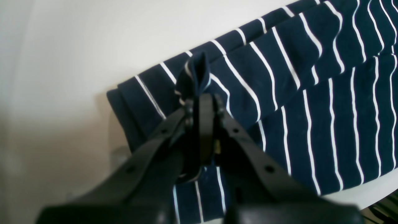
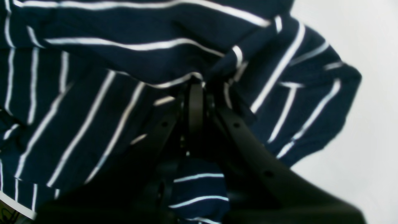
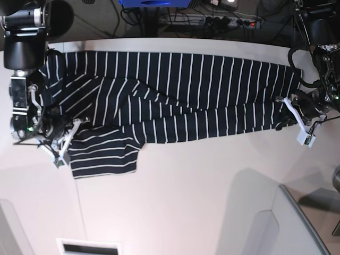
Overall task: Layout the t-shirt on the table in an organized manner, then fold the t-shirt properly
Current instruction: 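Hold both shirt ends and pull them apart to stretch the shirt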
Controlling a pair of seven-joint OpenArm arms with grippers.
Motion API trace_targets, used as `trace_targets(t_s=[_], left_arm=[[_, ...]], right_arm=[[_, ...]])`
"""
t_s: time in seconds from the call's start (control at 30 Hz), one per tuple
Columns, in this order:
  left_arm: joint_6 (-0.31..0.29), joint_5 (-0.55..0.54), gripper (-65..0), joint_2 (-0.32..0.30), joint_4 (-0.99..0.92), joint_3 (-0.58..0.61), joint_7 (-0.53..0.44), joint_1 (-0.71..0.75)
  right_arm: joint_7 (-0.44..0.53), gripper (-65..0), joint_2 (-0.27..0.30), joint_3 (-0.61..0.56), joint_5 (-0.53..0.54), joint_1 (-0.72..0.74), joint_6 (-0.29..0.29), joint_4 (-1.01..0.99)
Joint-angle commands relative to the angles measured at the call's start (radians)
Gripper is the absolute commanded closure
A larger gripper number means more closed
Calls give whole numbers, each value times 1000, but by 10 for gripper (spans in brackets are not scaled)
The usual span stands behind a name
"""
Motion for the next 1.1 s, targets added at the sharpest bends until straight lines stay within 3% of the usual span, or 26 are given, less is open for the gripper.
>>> trace_targets(t_s=[0.0,0.17,0.3,0.37,0.63,0.7,0.77,0.8,1.0,1.07], left_arm=[[-1,15,0,-21,14,-5,-38,-12],[-1,135,0,-5,11,-5,-72,-12],[-1,141,0,-1,11,-5,-72,-21],[-1,143,0,-1,11,-3,-72,-22],[-1,144,0,0,9,-2,-73,-21],[-1,144,0,0,9,-2,-73,-21],[-1,144,0,2,9,-2,-73,-21],[-1,144,0,3,9,-2,-73,-21],[-1,144,0,5,9,-2,-73,-21],[-1,144,0,5,9,-2,-73,-21]], right_arm=[[8,0,14,5,3,11,-2,14],[1,-21,10,90,3,-12,-2,14],[-42,-221,10,91,3,-17,-2,23],[-48,-263,10,93,3,-20,-2,37],[-24,-216,8,328,3,-34,-2,117],[14,-144,16,331,3,-32,-2,83],[33,-23,25,329,3,-6,1,16],[34,0,27,329,3,9,3,-27],[39,0,22,325,3,41,4,-132],[39,0,22,268,5,44,4,-138]])
